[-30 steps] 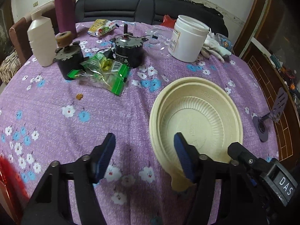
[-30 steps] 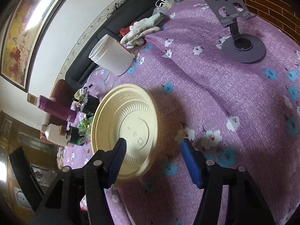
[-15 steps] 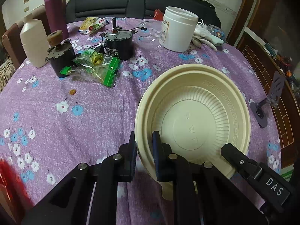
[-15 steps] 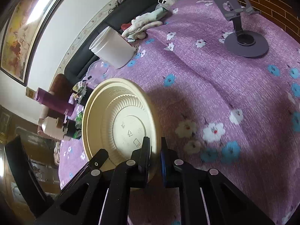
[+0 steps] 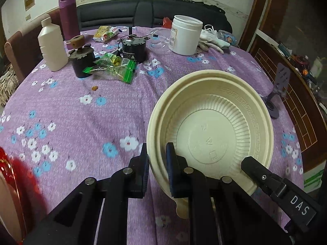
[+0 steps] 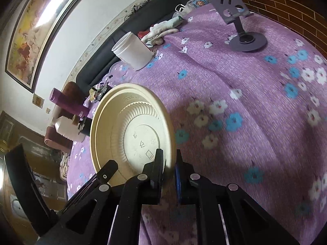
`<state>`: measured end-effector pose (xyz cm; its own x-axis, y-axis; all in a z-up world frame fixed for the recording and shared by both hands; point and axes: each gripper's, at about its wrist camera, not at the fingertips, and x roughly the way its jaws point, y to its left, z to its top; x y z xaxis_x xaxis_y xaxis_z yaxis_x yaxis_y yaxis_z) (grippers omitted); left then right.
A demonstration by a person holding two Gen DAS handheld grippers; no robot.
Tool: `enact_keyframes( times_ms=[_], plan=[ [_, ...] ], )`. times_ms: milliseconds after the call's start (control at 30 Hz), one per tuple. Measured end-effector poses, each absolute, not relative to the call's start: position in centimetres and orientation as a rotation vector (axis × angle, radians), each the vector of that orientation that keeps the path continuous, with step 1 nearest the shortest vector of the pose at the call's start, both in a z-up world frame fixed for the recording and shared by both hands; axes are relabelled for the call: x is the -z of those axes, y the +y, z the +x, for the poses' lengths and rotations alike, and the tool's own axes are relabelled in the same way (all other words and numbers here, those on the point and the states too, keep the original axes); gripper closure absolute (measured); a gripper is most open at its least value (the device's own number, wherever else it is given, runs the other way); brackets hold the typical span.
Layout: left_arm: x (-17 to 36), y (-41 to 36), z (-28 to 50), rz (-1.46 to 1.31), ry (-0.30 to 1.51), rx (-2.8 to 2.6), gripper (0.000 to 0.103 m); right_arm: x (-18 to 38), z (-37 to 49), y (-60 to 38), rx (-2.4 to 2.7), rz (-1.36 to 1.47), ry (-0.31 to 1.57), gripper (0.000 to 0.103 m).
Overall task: Organize plates and bowls
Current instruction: 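Lift the second beige bowl with both grippers and carry it toward the stack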
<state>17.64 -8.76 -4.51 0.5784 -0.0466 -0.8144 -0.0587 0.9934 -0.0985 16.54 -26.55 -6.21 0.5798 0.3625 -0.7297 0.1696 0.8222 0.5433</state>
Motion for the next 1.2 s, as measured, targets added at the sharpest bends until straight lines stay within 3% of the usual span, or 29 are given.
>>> enact_keyframes(
  times_ms=[500, 1200],
  plan=[
    [4.2, -7.5, 12.6, -0.101, 0.878, -0.006, 0.089, 5.7, 11.0, -25.1, -0.135, 0.589, 0.882, 0.093],
    [6.3, -5.1, 12.0, -0.139, 0.854, -0.019, 0.089, 8.4, 11.1, -22.7, -0.170, 0.576, 0.802, 0.093]
  ],
)
